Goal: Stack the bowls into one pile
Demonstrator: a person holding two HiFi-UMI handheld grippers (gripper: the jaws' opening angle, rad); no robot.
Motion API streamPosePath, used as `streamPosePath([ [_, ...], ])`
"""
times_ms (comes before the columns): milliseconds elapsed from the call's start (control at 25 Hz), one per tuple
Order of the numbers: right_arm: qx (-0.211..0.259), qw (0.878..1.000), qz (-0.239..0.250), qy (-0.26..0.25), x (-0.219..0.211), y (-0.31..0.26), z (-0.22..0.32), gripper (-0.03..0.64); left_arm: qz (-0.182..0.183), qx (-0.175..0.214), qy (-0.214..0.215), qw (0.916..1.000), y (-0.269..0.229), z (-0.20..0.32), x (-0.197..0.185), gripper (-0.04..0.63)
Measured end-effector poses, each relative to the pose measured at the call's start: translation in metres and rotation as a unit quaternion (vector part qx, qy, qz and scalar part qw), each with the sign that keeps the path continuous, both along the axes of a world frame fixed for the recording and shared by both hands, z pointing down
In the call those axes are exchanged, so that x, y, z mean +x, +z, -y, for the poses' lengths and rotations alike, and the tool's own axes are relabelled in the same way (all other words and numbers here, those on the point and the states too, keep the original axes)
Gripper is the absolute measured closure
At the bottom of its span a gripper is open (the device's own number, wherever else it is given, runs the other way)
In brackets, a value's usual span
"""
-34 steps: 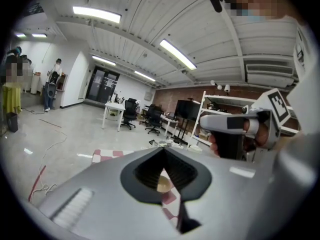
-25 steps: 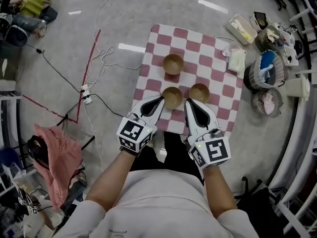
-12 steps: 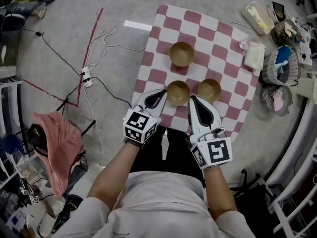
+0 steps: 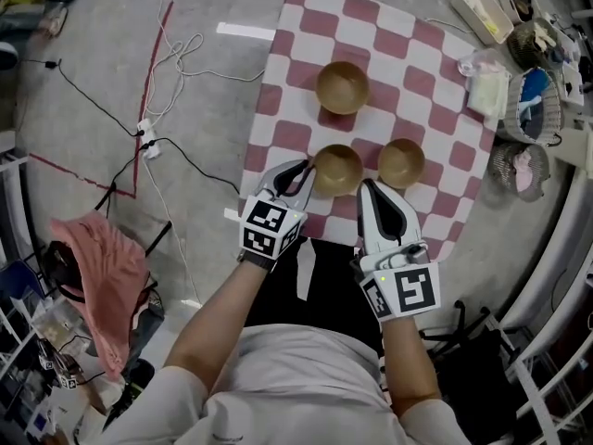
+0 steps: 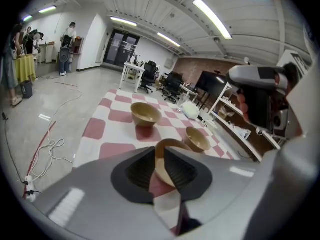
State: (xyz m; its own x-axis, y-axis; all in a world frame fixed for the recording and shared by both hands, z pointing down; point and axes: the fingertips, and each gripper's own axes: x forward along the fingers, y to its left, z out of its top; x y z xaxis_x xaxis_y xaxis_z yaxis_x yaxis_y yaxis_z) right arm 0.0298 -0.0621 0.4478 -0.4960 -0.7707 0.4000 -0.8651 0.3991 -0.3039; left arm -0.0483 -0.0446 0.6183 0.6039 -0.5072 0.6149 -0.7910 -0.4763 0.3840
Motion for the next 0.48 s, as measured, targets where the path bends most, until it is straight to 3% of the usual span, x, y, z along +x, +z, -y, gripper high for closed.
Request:
streamPosePath([
  [480,-0.006,1.000,-0.005,0.020,0.007,0.020,-0.002,0.607,0.009,-0.041,0.001,0.9991,0.038,-0.002,0.006,0.575],
])
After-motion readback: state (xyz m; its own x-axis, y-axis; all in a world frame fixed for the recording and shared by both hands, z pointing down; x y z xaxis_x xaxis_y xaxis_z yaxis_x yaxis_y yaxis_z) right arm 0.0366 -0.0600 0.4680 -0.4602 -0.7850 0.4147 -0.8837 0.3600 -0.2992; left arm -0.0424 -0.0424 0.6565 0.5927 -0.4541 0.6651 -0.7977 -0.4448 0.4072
